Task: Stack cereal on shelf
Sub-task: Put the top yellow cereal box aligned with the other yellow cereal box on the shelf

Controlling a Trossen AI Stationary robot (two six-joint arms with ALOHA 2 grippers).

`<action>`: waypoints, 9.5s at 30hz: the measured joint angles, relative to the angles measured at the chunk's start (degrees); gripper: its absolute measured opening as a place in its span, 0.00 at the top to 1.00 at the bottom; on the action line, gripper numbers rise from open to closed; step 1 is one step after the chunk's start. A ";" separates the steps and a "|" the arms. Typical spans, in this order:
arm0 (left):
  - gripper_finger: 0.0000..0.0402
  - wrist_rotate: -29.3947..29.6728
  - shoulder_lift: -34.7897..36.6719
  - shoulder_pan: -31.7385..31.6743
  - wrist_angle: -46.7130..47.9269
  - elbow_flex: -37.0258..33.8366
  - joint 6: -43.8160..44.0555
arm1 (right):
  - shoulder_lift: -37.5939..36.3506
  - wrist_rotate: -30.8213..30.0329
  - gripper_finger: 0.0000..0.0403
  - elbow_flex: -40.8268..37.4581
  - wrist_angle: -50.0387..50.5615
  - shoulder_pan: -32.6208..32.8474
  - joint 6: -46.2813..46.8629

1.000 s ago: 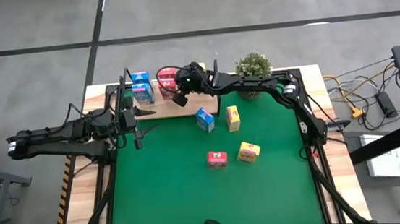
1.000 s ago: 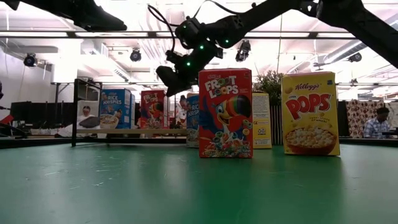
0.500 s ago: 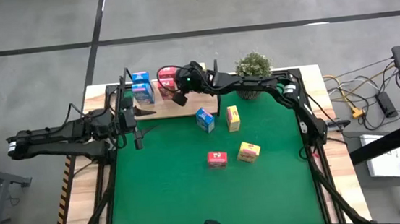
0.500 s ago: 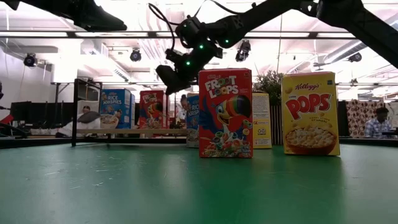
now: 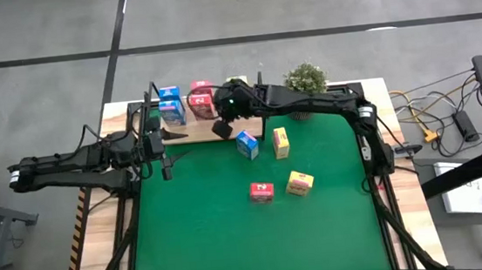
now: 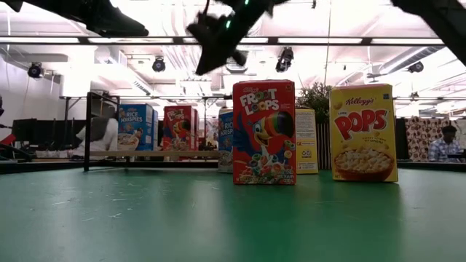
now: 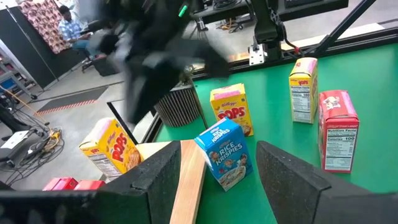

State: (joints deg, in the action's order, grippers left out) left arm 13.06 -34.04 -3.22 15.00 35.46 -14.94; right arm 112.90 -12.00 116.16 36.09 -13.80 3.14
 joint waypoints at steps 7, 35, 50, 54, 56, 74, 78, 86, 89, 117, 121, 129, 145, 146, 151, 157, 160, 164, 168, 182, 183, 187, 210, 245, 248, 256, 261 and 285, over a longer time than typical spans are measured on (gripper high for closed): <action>0.52 0.00 0.00 0.00 0.02 0.00 0.28 | -3.86 10.16 0.98 0.79 19.65 3.13 13.61; 0.52 0.00 0.00 0.00 0.53 0.00 0.61 | -4.76 2.94 0.49 -4.98 52.93 3.87 43.58; 0.52 0.00 0.00 0.00 0.53 0.02 0.44 | -4.74 2.58 0.28 -14.86 43.08 3.23 43.80; 0.52 -0.02 0.00 0.00 0.51 0.00 0.44 | -4.91 2.34 0.35 -16.07 42.53 2.89 43.76; 0.52 -0.02 0.00 0.00 0.48 0.02 0.46 | -4.94 2.32 0.40 -16.09 42.39 2.76 43.76; 0.52 -0.02 0.00 0.00 0.48 0.02 0.44 | -5.08 -0.82 0.40 -15.01 43.17 2.34 41.99; 0.52 -0.02 0.00 0.01 0.48 0.02 0.44 | -5.64 -0.89 0.31 -14.89 43.28 1.49 41.77; 0.52 -0.02 0.00 0.00 0.48 0.02 0.44 | -5.64 -0.81 0.28 -17.64 39.91 1.05 40.78; 0.52 -0.02 0.00 0.02 0.47 0.02 0.44 | -5.64 -0.27 0.33 -18.28 39.81 1.03 40.83; 0.52 -0.02 0.00 0.00 0.44 0.02 0.44 | -14.57 1.48 0.57 -8.62 50.97 1.59 41.17; 0.52 -0.02 0.01 0.00 0.43 0.02 0.46 | -19.31 -1.72 0.58 -5.87 50.96 2.96 43.13; 0.52 -0.02 0.00 0.00 0.00 0.02 0.46 | -24.78 -10.46 0.60 -3.98 36.08 6.41 37.25; 0.52 -0.02 0.02 0.00 -0.11 0.02 0.45 | -10.60 -1.72 0.60 1.39 16.43 0.37 -6.32; 0.52 -0.02 0.02 0.02 -0.10 0.02 0.44 | -9.30 -1.21 0.60 2.11 16.69 -0.11 -9.13; 0.52 -0.02 0.02 0.00 -0.02 0.02 0.44 | -1.74 -0.81 0.60 7.81 20.14 -2.70 -20.81; 0.52 -0.01 0.01 0.01 0.02 0.02 0.44 | 7.14 -1.12 0.60 17.70 28.98 -5.45 -28.29; 0.52 -0.02 0.01 0.00 0.02 0.02 0.44 | 9.16 -1.00 0.60 18.33 29.89 -6.41 -30.19; 0.52 -0.02 0.00 0.00 0.07 0.02 0.44 | 10.79 -1.05 0.60 18.31 30.94 -7.54 -32.31; 0.52 -0.02 0.00 0.00 0.11 0.02 0.44 | 11.08 -1.04 0.60 18.31 31.00 -8.10 -32.40; 0.52 0.00 0.00 0.02 0.13 0.02 0.44 | 11.02 1.95 0.60 18.34 30.61 -8.76 -34.36; 0.52 -0.02 0.00 0.00 0.13 0.02 0.44 | 11.02 1.94 0.60 18.31 30.58 -8.76 -34.63; 0.52 -0.02 0.00 0.01 0.13 0.02 0.44 | 11.02 1.93 0.60 18.32 30.54 -8.81 -34.78; 0.52 -0.02 0.00 0.00 0.16 0.02 0.44 | 11.08 1.40 0.46 16.79 27.78 -8.83 -36.22; 0.52 -0.02 0.00 0.00 0.36 0.02 0.44 | 14.77 7.50 0.97 18.66 11.80 -9.61 -28.66; 0.52 -0.02 0.00 0.02 0.57 0.02 0.44 | 15.11 7.50 0.97 18.66 12.25 -9.70 -28.63; 0.52 -0.01 0.01 0.00 0.57 0.02 0.44 | 15.17 7.48 0.97 18.66 14.14 -9.86 -28.63; 0.52 -0.02 0.00 0.01 0.57 0.02 0.44 | 15.17 7.26 0.97 18.66 14.47 -9.86 -28.63; 0.52 -0.02 0.00 0.00 0.57 0.02 0.42 | 15.08 3.22 0.97 18.69 16.39 -9.86 -28.65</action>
State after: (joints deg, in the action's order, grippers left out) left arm 13.04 -34.04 -3.22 15.57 35.48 -14.52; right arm 127.98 -8.78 134.85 52.48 -23.66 -25.52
